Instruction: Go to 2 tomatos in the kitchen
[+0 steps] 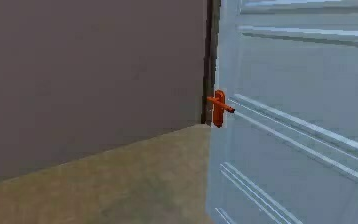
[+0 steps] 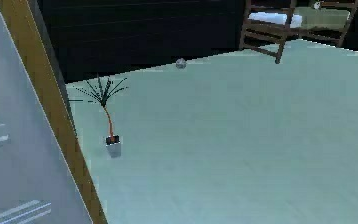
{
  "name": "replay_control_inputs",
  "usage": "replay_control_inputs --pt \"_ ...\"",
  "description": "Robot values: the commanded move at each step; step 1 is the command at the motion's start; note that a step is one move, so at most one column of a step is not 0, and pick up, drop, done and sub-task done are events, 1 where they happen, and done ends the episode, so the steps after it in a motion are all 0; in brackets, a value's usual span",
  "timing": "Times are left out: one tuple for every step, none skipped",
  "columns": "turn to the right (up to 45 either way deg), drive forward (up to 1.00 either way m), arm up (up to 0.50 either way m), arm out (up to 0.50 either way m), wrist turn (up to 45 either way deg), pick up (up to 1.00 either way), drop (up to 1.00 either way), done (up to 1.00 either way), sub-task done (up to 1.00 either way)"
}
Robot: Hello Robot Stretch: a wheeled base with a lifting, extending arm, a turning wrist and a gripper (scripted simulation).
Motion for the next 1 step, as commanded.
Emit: replay_control_inputs --pt "-21.0 0.00 0.00 0.00 0.0 0.00 0.00 0.00 0.00"
